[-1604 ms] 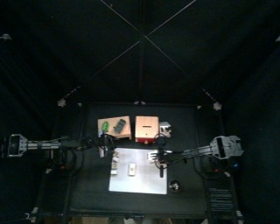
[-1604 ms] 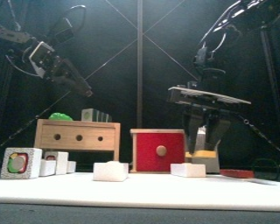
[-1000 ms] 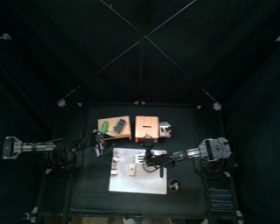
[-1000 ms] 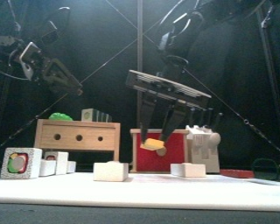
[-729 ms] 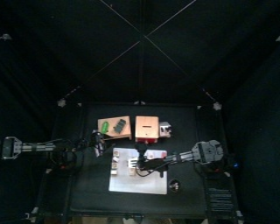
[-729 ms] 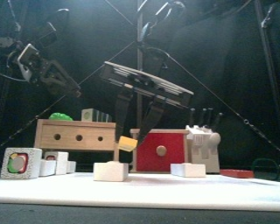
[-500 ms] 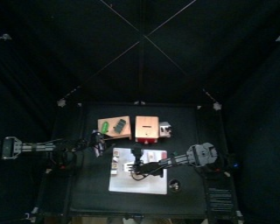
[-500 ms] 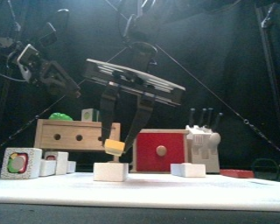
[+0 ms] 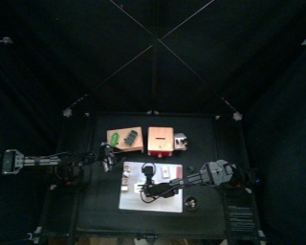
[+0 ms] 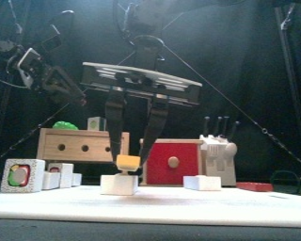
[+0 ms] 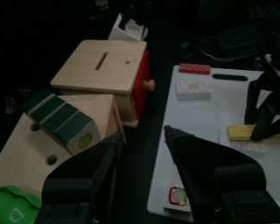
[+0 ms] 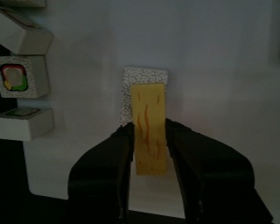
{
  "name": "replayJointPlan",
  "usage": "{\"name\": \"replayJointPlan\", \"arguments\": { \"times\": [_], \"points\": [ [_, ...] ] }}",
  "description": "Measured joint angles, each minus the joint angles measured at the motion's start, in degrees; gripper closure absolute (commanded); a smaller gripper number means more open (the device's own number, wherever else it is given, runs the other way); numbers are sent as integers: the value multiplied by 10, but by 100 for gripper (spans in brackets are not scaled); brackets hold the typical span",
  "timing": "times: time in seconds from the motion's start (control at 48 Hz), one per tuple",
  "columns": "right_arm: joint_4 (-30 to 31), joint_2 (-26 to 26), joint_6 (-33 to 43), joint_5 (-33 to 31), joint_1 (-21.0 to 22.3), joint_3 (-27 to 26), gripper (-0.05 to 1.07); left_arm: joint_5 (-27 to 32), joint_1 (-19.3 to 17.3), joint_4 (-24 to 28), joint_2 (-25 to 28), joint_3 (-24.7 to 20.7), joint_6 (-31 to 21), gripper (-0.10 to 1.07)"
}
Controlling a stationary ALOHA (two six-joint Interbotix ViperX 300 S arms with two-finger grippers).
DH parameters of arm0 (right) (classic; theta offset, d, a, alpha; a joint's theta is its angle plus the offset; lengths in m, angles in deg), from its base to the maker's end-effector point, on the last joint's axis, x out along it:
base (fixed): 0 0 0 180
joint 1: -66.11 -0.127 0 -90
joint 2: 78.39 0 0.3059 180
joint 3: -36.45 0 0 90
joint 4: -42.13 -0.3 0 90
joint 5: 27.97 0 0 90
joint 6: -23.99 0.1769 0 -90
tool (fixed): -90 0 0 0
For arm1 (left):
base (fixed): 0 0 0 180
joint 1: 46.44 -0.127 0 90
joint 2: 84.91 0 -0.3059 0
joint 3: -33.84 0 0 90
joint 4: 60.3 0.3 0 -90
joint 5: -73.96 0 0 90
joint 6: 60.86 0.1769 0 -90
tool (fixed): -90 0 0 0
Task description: Place egg part onto rice
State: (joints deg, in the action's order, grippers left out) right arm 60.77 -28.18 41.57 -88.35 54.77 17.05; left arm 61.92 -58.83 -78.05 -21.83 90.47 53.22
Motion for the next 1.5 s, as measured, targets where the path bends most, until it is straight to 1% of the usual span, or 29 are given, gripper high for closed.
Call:
{"name": "replayJointPlan", "arguments": {
  "times": [0.75,1.062,1.167,1.354,1.5],
  "points": [
    [21,-8,0,-1,1,-6,44,12,0,0,-1,0,0,16],
    [24,-11,-2,9,1,-6,43,13,-1,0,-1,0,0,16],
    [25,-11,-2,9,0,-6,39,16,-1,0,-1,0,0,16],
    [35,-11,-2,9,1,-7,26,24,0,0,-1,0,0,16],
    [41,-11,-2,9,1,-10,19,26,1,0,-1,0,0,16]
  ]
}}
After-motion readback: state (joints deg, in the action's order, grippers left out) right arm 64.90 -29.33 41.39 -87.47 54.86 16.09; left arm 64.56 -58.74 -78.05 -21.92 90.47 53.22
